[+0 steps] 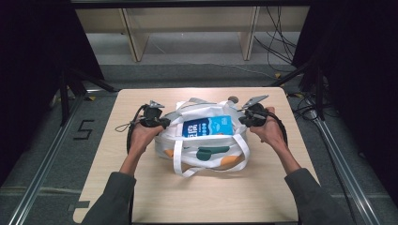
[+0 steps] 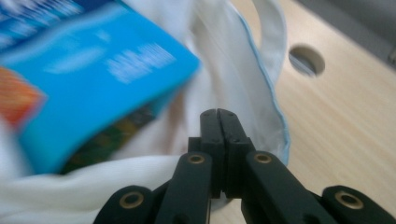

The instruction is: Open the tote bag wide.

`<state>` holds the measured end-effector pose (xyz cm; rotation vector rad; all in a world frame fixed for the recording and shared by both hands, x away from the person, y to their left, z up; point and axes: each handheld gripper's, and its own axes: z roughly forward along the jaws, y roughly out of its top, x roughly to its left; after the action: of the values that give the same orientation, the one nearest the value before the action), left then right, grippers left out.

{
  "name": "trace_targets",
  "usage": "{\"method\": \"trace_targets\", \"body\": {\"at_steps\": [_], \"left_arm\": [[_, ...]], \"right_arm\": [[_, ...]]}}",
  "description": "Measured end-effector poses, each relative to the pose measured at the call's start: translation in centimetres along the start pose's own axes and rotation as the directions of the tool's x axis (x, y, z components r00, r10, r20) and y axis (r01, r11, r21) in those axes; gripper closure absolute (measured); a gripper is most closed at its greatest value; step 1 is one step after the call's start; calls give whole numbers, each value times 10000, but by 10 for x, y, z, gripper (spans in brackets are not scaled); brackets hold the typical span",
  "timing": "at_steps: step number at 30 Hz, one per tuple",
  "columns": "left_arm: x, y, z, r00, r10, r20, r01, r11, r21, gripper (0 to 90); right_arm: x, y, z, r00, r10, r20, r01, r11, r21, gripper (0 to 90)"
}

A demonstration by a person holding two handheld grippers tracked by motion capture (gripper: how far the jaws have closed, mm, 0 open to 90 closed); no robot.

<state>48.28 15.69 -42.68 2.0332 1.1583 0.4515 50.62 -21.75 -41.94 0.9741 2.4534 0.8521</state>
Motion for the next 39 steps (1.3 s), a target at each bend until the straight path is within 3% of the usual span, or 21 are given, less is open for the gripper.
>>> {"method": "trace_targets", "body": {"at_steps": [3,5,6,7,8,11,12,14,15,19,22,26,27,28,29,31,34,35,36,38,39], "left_arm": [[-15,-13,-16,9945,-6,1044,52,9990,-435,830],[-27,-25,-22,9905,399,1313,-359,9988,-328,831],[-31,-33,-24,9883,663,1371,-640,9977,-215,847],[-32,-36,-25,9858,768,1491,-759,9970,-114,847],[-32,-42,-25,9833,814,1627,-818,9966,-45,853],[-31,-55,-18,9825,369,1823,-356,9993,-101,892],[-35,-57,-18,9848,422,1683,-417,9991,-62,892],[-40,-55,-21,9830,1179,1404,-1206,9926,107,892],[-39,-55,-21,9838,1028,1469,-1049,9945,68,892],[-39,-51,-25,9859,527,1588,-493,9985,-256,891],[-43,-51,-29,9820,643,1773,-584,9976,-380,891],[-47,-47,-33,9769,568,2058,-424,9964,-735,887],[-47,-45,-33,9760,696,2064,-562,9959,-703,887],[-47,-41,-31,9759,729,2058,-578,9952,-784,886],[-48,-37,-28,9767,605,2061,-443,9956,-821,883],[-51,-28,-17,9786,400,2019,-227,9959,-874,875],[-49,-20,1,9814,631,1814,-588,9978,-290,865],[-49,-20,5,9816,685,1780,-684,9976,-69,875],[-47,-23,8,9805,668,1849,-701,9975,113,875],[-44,-30,8,9771,510,2068,-588,9978,319,883],[-42,-34,5,9763,417,2123,-534,9974,494,886]], "right_arm": [[19,-1,-19,9978,-327,-570,277,9958,-870,900],[32,-6,-25,9921,-601,-1097,520,9958,-755,900],[40,-17,-26,9798,-1483,-1345,1392,9875,-743,900],[40,-17,-26,9798,-1483,-1345,1392,9875,-743,900],[45,-21,-29,9853,-1101,-1307,1060,9936,-377,900],[51,-46,-21,9868,-852,-1378,854,9963,-48,900],[53,-52,-18,9865,-795,-1431,819,9966,109,900],[55,-56,-19,9849,-973,-1431,1003,9949,139,900],[56,-54,-21,9845,-990,-1449,1022,9947,146,900],[54,-44,-27,9835,-1245,-1313,1196,9918,-451,900],[51,-37,-37,9892,-791,-1236,703,9947,-747,900],[47,-32,-40,9884,-958,-1176,833,9907,-1073,900],[48,-31,-37,9911,-717,-1123,555,9885,-1408,900],[47,-28,-39,9901,-665,-1233,533,9928,-1075,900],[46,-25,-34,9923,-725,-1003,567,9867,-1523,900],[45,-19,-27,9930,-617,-1008,478,9897,-1351,900],[45,-14,-12,9935,-725,-874,666,9954,-689,900],[44,-17,-8,9928,-762,-929,748,9970,-187,900],[44,-17,-8,9928,-762,-929,748,9970,-187,900],[43,-27,-5,9919,-977,-816,1031,9925,653,900],[43,-32,-5,9895,-1084,-957,1155,9906,726,900]]}}
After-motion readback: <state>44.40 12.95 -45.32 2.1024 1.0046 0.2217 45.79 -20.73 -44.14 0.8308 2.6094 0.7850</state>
